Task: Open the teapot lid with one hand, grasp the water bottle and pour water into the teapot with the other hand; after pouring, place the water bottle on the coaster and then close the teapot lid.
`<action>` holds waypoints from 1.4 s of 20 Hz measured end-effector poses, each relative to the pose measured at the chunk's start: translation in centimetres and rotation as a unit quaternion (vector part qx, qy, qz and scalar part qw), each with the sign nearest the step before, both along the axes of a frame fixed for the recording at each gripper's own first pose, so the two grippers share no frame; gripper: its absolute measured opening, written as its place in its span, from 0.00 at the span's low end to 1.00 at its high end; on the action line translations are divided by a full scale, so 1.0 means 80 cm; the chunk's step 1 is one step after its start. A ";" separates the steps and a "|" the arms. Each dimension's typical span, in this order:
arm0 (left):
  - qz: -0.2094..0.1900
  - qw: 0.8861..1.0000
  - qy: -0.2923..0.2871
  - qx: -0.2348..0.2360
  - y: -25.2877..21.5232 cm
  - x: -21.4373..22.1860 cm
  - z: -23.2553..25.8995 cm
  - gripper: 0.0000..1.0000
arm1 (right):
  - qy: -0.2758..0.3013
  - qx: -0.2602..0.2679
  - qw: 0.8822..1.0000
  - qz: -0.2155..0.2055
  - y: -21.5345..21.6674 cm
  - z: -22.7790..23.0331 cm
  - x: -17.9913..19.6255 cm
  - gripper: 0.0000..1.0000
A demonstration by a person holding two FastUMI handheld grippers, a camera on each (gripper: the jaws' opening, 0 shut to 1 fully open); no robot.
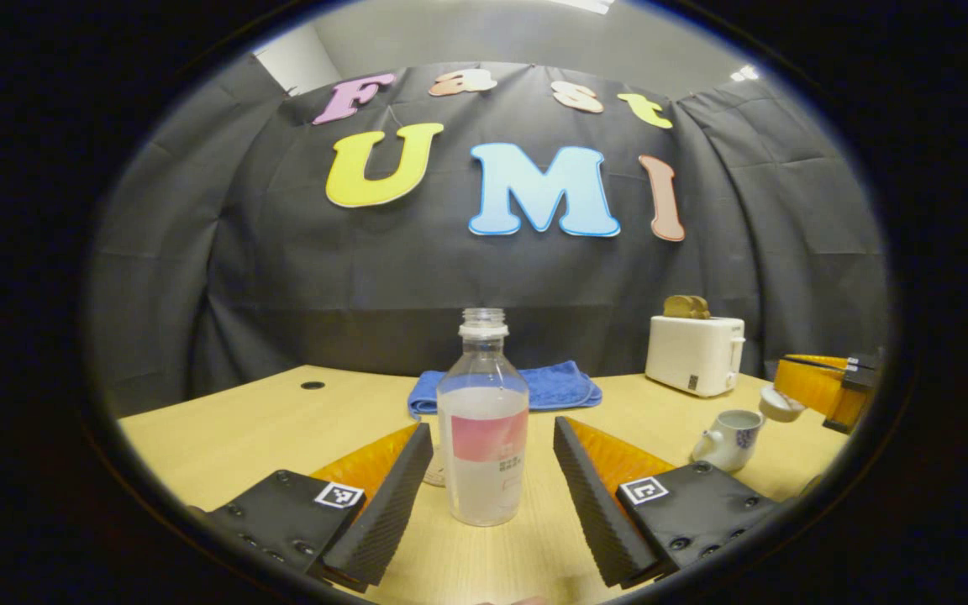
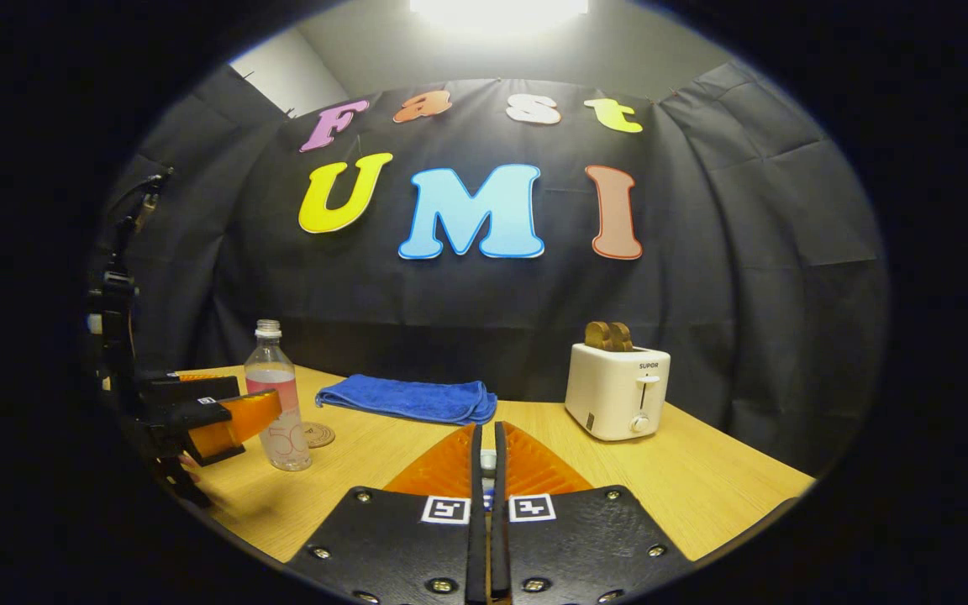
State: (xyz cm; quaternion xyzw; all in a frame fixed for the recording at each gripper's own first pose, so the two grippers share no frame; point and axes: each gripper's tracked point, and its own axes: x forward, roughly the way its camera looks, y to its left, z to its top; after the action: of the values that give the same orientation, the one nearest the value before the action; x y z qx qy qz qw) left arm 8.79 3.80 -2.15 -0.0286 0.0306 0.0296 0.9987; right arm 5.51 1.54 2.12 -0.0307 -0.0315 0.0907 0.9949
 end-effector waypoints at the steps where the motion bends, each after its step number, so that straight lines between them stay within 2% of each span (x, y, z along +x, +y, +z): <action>1: 0.001 1.000 0.002 -0.001 0.003 0.006 -0.001 1.00 | -0.002 -0.001 1.000 0.003 0.002 0.001 -0.001 0.02; 11: 0.002 1.000 0.011 0.006 0.007 0.037 -0.010 1.00 | 0.001 0.000 1.000 0.022 0.013 -0.004 -0.006 0.02; 17: 0.000 1.000 0.019 -0.006 0.011 0.048 -0.020 1.00 | 0.001 -0.003 1.000 0.030 0.018 -0.004 -0.017 0.02; 20: 0.004 1.000 0.019 -0.014 0.017 0.048 -0.020 0.89 | 0.014 -0.006 0.999 0.035 0.018 -0.016 -0.031 0.03; 28: -0.004 1.000 0.028 -0.003 0.007 0.037 -0.015 0.87 | 0.023 -0.016 0.999 0.027 0.006 -0.032 -0.068 0.02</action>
State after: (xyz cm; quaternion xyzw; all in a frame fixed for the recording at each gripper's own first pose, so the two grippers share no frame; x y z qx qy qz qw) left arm 11.77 4.33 -3.33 -0.0305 0.0587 0.0263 0.9975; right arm 0.05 2.04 -0.45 -0.0434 -0.0082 0.1185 0.9920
